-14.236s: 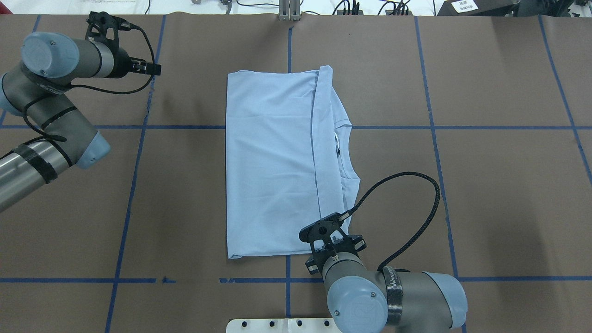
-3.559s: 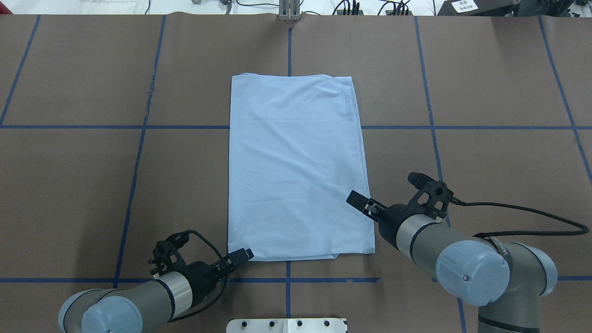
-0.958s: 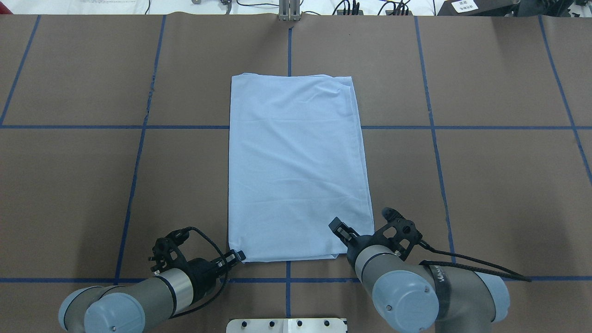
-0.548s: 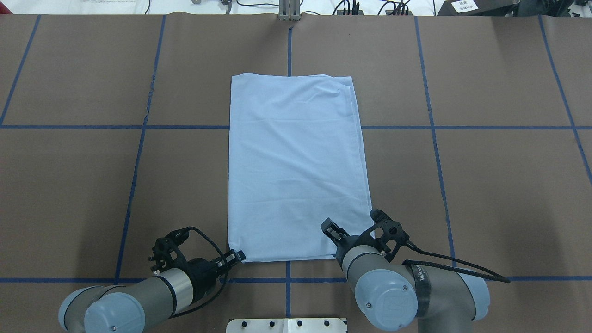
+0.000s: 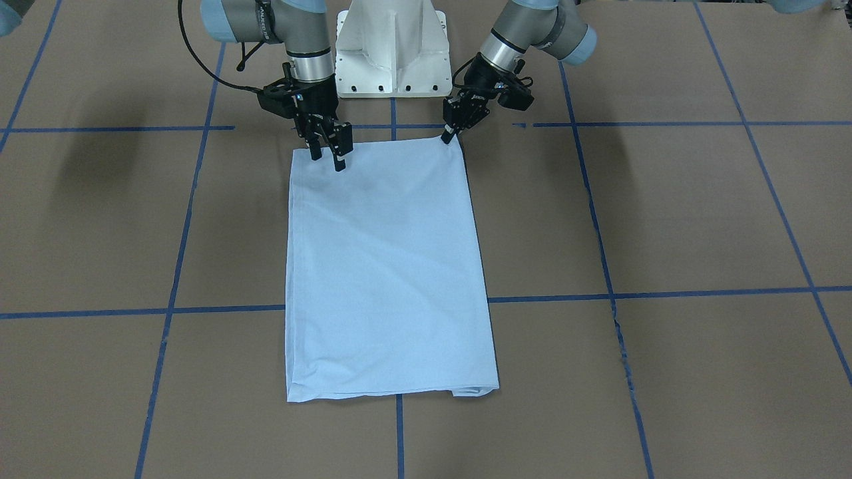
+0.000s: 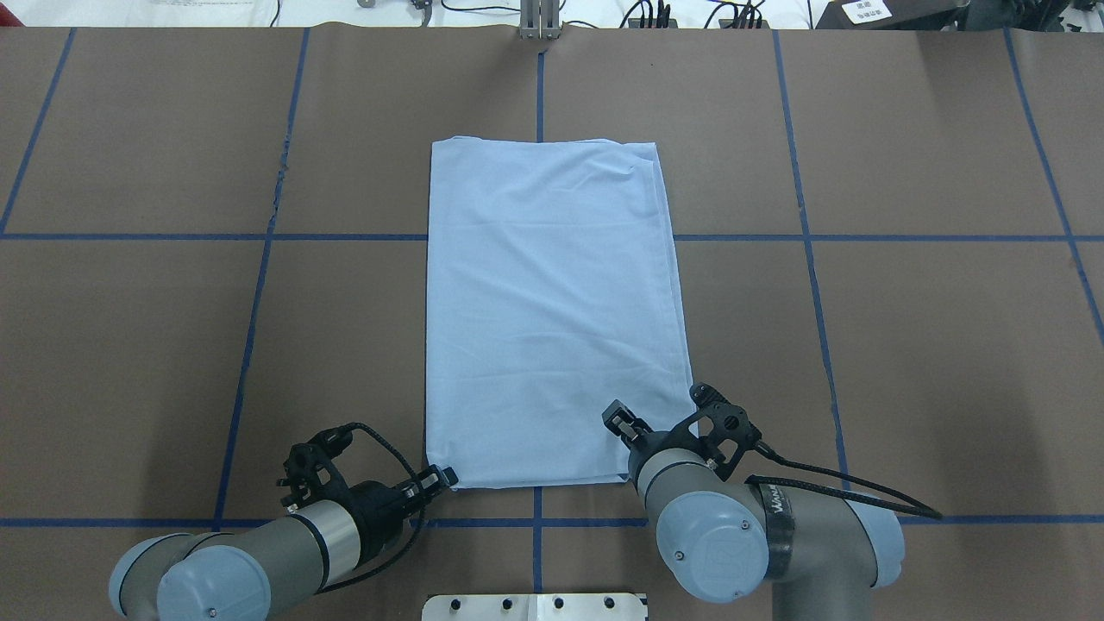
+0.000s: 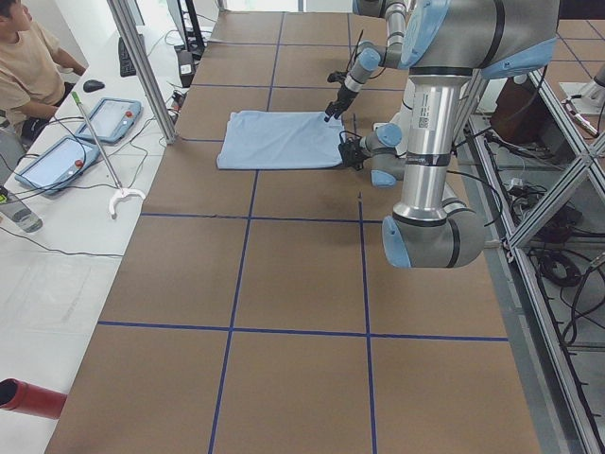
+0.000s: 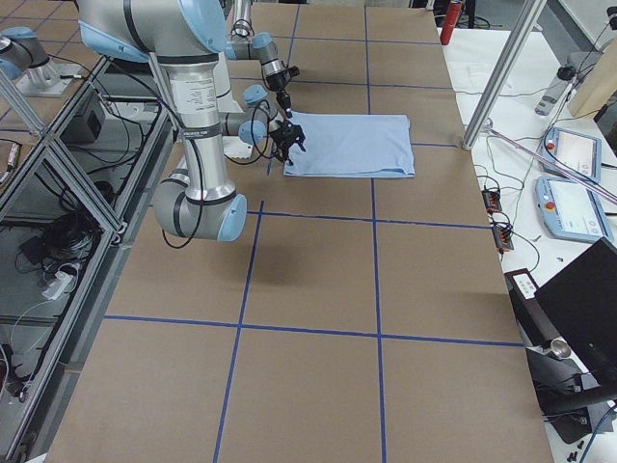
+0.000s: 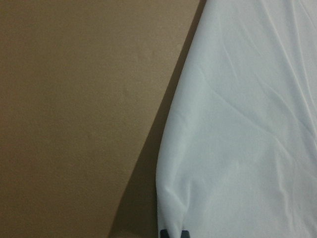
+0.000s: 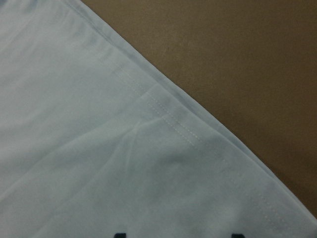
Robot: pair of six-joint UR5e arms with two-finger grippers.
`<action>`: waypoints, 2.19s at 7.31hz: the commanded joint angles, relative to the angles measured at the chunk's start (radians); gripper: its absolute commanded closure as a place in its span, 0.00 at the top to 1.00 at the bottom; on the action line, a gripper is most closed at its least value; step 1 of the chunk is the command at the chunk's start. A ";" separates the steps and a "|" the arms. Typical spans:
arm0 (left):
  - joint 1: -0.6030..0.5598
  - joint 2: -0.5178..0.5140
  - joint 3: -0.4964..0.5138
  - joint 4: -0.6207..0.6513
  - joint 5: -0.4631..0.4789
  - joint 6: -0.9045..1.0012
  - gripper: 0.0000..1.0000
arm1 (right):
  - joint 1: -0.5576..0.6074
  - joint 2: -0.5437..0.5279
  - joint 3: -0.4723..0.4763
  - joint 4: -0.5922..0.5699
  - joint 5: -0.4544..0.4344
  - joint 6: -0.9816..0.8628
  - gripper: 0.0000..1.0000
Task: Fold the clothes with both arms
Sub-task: 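Grasp the near hem corners with both grippers and start lifting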
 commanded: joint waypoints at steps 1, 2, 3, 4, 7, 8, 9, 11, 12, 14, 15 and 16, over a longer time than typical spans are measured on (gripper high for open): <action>0.000 0.001 0.002 -0.002 0.000 0.000 0.00 | 0.001 0.040 -0.001 -0.085 0.008 0.000 0.79; 0.000 0.002 0.000 0.000 0.000 0.000 0.00 | 0.001 0.043 -0.002 -0.085 0.008 0.000 0.78; 0.000 0.000 0.000 0.000 0.000 0.000 0.00 | 0.001 0.042 -0.005 -0.087 0.008 0.000 0.78; 0.000 0.001 0.002 0.000 0.000 0.000 0.00 | 0.001 0.042 -0.007 -0.088 0.009 0.000 0.78; 0.000 0.001 0.002 0.000 0.000 0.000 0.00 | 0.001 0.042 -0.007 -0.093 0.011 -0.003 0.78; 0.000 0.000 0.002 -0.002 -0.002 0.000 0.00 | -0.001 0.043 -0.007 -0.105 0.012 -0.001 0.78; 0.000 0.001 0.002 0.000 0.000 0.000 0.00 | -0.001 0.043 -0.007 -0.107 0.012 -0.001 0.78; 0.000 0.000 0.002 -0.002 0.000 0.000 0.00 | -0.001 0.043 -0.007 -0.107 0.012 0.000 0.78; 0.000 0.000 0.002 -0.002 0.000 0.000 0.00 | -0.002 0.043 -0.013 -0.107 0.012 0.003 0.77; 0.000 0.000 0.002 -0.002 -0.002 0.000 0.00 | -0.001 0.045 -0.028 -0.107 0.011 0.005 0.77; 0.000 0.001 0.002 -0.002 -0.002 0.000 0.00 | -0.001 0.047 -0.030 -0.105 0.011 0.005 0.76; 0.000 0.002 0.002 -0.002 -0.002 0.000 0.00 | 0.001 0.047 -0.030 -0.101 0.009 0.015 0.69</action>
